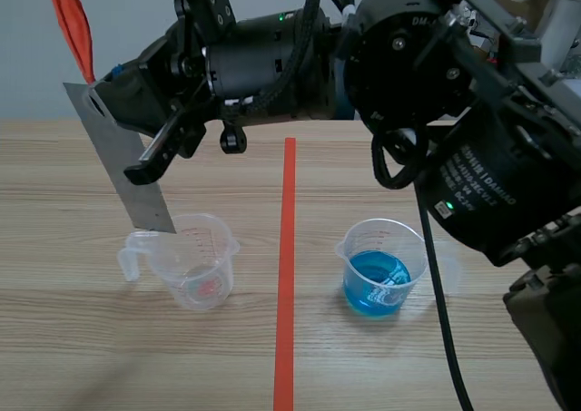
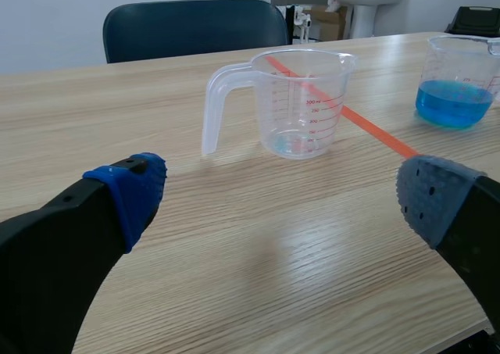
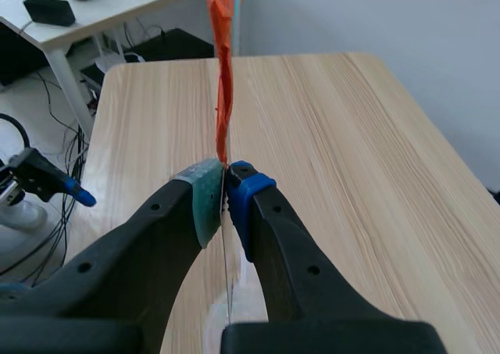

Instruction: Do the redox reaction experiment. move the plate over the left beaker

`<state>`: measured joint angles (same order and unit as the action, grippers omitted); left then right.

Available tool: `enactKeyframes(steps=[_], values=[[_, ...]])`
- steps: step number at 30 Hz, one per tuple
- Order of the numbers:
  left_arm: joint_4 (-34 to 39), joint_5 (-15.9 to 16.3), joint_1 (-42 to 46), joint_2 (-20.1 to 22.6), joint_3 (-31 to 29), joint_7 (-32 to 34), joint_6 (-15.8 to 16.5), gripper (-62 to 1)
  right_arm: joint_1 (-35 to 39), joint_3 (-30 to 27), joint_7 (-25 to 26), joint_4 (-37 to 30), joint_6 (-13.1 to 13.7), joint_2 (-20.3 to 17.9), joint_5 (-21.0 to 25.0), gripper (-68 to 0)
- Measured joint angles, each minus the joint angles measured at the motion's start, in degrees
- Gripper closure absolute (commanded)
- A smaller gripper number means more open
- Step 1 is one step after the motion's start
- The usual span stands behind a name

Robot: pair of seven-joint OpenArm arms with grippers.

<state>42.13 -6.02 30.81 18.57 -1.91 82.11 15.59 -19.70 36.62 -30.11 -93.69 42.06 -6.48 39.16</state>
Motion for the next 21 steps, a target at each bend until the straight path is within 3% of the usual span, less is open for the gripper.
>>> enactKeyframes(steps=[5, 12, 15, 21], values=[[0.00, 0.48, 0.00, 0.00, 0.00, 0.02, -0.02, -62.3, -0.61, 0.00, -0.50, 0.00, 0.00, -0.02, 4.24, -0.6], [0.00, 0.48, 0.00, 0.00, 0.00, 0.00, -0.02, -62.3, -0.90, -0.02, -3.26, -1.27, -0.92, -0.02, 4.37, -0.6], [0.00, 0.48, 0.00, 0.00, 0.00, 0.02, -0.02, -62.3, -0.90, 0.00, -3.67, -3.56, -3.69, -0.02, 4.42, -0.6], [0.00, 0.48, 0.00, 0.02, 0.00, 0.02, -0.02, -62.3, -0.92, -0.17, -4.57, -6.47, -6.60, -0.02, 4.39, -0.6]])
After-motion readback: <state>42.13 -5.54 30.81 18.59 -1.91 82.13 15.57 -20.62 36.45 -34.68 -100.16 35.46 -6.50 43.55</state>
